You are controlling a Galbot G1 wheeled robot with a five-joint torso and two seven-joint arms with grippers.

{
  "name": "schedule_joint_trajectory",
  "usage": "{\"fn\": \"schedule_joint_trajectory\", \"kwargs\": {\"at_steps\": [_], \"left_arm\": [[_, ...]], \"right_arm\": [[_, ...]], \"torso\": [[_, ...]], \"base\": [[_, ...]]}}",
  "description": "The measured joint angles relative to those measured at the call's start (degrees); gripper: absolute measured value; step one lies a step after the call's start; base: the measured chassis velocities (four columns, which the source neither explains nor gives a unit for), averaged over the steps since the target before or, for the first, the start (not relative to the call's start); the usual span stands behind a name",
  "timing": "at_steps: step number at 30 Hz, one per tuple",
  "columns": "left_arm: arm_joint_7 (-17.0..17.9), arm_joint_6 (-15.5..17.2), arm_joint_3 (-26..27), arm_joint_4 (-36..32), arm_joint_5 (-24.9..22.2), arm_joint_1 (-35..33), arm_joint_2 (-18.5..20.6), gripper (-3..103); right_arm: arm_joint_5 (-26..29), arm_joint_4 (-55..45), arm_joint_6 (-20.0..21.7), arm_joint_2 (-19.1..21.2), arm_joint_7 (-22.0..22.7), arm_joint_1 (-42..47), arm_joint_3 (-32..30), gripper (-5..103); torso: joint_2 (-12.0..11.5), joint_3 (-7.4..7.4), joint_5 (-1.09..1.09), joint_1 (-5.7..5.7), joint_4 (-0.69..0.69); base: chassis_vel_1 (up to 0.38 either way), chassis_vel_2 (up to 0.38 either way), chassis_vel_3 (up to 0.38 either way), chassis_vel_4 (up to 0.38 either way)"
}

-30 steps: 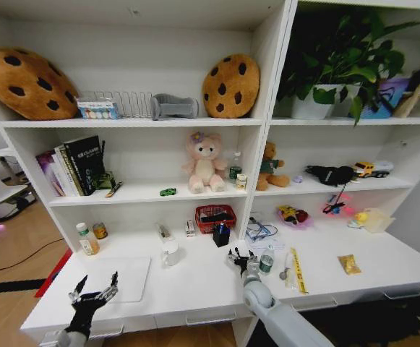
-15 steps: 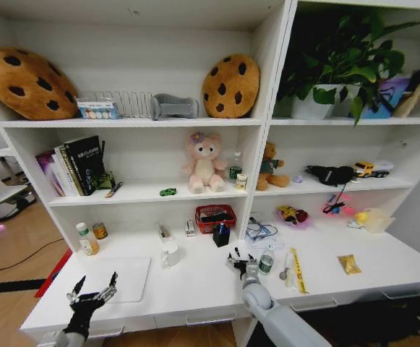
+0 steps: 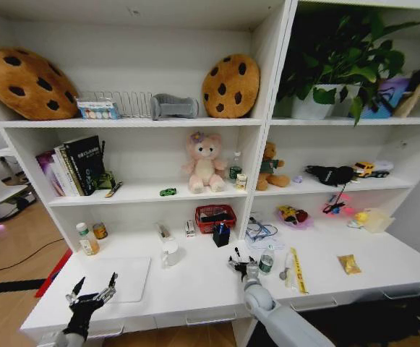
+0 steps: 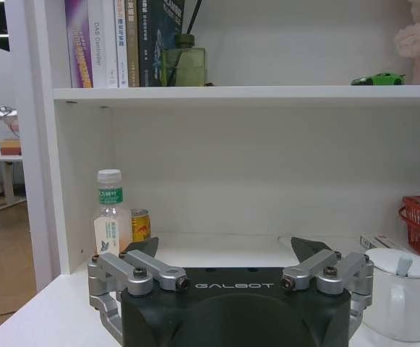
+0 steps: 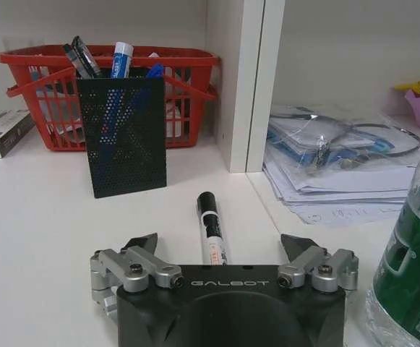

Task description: Organize the objects on the table.

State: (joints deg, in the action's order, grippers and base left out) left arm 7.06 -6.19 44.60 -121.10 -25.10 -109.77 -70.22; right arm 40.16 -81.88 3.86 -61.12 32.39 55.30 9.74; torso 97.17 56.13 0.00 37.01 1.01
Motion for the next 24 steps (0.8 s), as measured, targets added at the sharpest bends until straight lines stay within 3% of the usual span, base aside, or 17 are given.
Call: {"fn": "schedule_joint_trajectory", "kwargs": {"at_steps": [1,3,5,7,9,12,14,16,18,19,20,21,24], "left_arm": [[0.0,0.0,0.0,0.0,0.0,0.0,0.0,100],[0.0,0.0,0.0,0.0,0.0,0.0,0.0,100],[0.0,0.0,0.1,0.0,-0.1,0.0,0.1,100],[0.0,0.0,0.1,0.0,-0.1,0.0,0.1,100],[0.0,-0.1,0.1,0.0,-0.2,0.0,0.1,100],[0.0,-0.1,0.1,0.0,-0.2,0.1,0.1,100],[0.0,-0.1,0.1,-0.1,-0.2,0.1,0.1,100],[0.0,-0.1,0.1,-0.1,-0.2,0.2,0.1,100],[0.0,-0.1,0.1,-0.1,-0.2,0.1,0.1,100],[0.0,-0.1,0.1,-0.1,-0.2,0.1,0.1,100],[0.1,-0.1,0.1,-0.1,-0.2,0.1,0.1,100],[0.1,-0.1,0.2,-0.1,-0.3,0.1,0.1,100],[0.1,-0.1,0.2,-0.2,-0.3,0.1,0.2,100]], "right_arm": [[0.0,0.2,0.1,0.0,0.1,0.0,0.2,90],[0.0,0.2,0.1,0.1,0.1,0.0,0.2,90],[-0.1,0.0,0.2,0.6,0.0,0.1,0.5,74],[-0.1,-0.1,0.2,0.7,0.0,0.2,0.5,74],[-0.1,-0.2,0.2,0.8,0.0,0.2,0.6,63],[-0.1,-0.2,0.2,0.8,0.0,0.2,0.7,57],[-0.2,-0.2,0.3,0.9,0.0,0.1,0.9,41],[-0.2,-0.2,0.3,0.9,0.1,0.1,0.9,41],[-0.2,-0.3,0.4,0.9,0.1,0.1,1.0,30],[-0.2,-0.3,0.4,0.9,0.1,0.1,1.0,30],[-0.2,-0.3,0.4,1.0,0.2,0.1,1.0,25],[-0.4,-0.3,0.4,0.9,0.2,0.1,1.0,12],[-1.3,-0.2,0.4,0.8,0.1,0.4,1.0,12]], "torso": [[0.0,0.0,0.0,0.0,0.0],[0.0,0.0,0.0,0.0,0.0],[0.0,-0.01,-0.01,0.0,0.0],[0.0,-0.01,-0.01,0.0,0.0],[0.0,-0.01,-0.01,0.0,-0.01],[0.0,-0.01,-0.01,0.0,0.0],[0.0,0.0,0.0,0.0,0.0],[0.0,0.0,0.0,0.0,0.0],[0.0,0.0,0.0,0.0,0.0],[0.0,0.0,0.0,0.0,0.0],[0.0,0.0,0.0,0.01,0.0],[0.0,0.0,0.0,0.01,0.0],[0.0,0.0,0.0,0.01,0.01]], "base": [[0.0,0.0,0.0,0.0],[0.0,0.0,0.0,0.0],[0.0,0.0,0.0,0.0],[0.0,0.0,0.0,0.0],[0.0,0.0,0.0,0.0],[0.0,0.0,0.0,0.0],[0.0,0.0,0.0,0.0],[0.0,0.0,0.0,0.0],[0.0,0.0,0.0,0.0],[0.0,0.0,0.0,0.0],[0.0,0.0,0.0,0.0],[0.0,0.0,0.0,0.0],[0.0,0.0,0.0,0.0]]}}
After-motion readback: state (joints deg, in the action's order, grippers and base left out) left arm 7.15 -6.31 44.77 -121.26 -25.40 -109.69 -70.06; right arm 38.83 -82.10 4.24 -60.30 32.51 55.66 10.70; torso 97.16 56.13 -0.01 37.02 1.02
